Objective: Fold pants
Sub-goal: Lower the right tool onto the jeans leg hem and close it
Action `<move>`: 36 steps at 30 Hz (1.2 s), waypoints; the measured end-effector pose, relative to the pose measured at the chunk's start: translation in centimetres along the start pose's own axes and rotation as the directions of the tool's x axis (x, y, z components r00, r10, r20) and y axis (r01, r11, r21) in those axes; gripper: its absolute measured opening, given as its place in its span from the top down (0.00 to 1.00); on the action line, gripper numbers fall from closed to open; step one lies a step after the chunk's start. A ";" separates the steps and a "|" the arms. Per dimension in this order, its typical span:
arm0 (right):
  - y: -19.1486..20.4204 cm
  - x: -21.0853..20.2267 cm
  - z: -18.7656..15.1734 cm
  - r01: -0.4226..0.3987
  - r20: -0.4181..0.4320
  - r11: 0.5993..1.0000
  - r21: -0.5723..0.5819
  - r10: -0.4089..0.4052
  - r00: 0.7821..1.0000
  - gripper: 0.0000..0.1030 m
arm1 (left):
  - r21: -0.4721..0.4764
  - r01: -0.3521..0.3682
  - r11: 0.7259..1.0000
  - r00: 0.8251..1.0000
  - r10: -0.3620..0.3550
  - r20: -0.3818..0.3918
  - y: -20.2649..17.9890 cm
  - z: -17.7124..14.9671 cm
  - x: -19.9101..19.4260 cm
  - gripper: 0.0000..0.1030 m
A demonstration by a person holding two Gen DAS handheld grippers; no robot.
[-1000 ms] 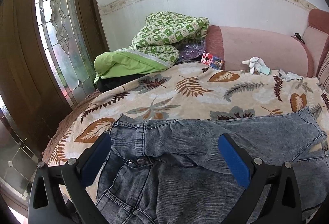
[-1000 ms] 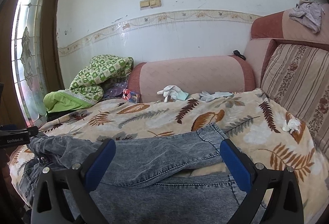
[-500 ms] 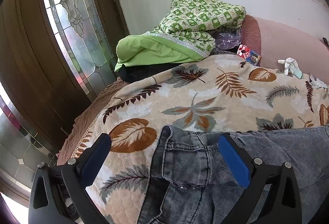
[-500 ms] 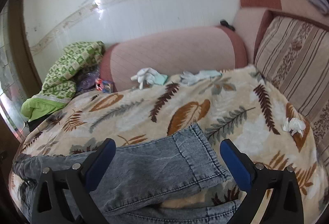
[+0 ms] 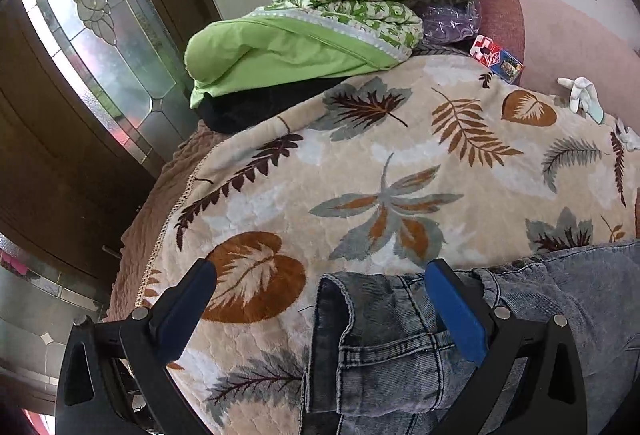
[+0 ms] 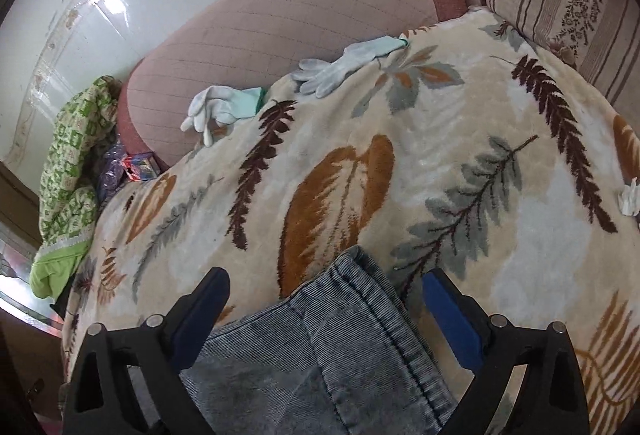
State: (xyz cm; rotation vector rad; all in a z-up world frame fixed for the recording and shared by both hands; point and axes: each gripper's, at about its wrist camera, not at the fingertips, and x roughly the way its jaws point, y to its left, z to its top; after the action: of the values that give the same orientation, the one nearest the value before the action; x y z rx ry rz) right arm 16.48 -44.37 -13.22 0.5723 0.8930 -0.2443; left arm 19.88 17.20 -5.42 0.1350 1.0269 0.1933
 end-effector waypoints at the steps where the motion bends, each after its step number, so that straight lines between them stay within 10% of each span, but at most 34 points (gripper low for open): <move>1: -0.1 0.5 0.2 0.016 -0.003 1.000 -0.002 -0.016 1.000 0.06 | 0.004 0.003 1.000 1.000 -0.003 -0.018 -0.2 0.4 0.5 0.00; 14: 0.8 5.2 -2.0 0.089 -0.110 0.989 -0.119 -0.102 0.989 0.51 | -0.024 0.027 0.999 0.983 -0.031 -0.182 -0.9 2.6 5.2 0.00; 27: 0.8 5.3 -1.8 0.086 -0.098 0.990 -0.114 -0.097 0.990 0.56 | -0.132 0.081 0.988 0.931 -0.123 -0.345 0.4 1.5 9.5 0.03; 32: 0.9 5.1 -2.0 0.087 -0.090 0.989 -0.119 -0.098 0.991 0.56 | -0.258 0.152 0.954 0.877 -0.250 -0.410 0.9 1.1 12.3 0.56; 36: 0.9 4.9 -1.9 0.086 -0.084 0.989 -0.120 -0.096 0.992 0.61 | -0.306 0.150 0.940 0.877 -0.269 -0.398 1.6 0.8 13.2 0.81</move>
State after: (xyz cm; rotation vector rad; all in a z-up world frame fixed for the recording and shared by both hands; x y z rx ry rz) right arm 18.56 -42.40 -17.73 0.4371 1.0146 -0.2491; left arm 27.08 21.69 -15.74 -0.2814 1.4429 0.1626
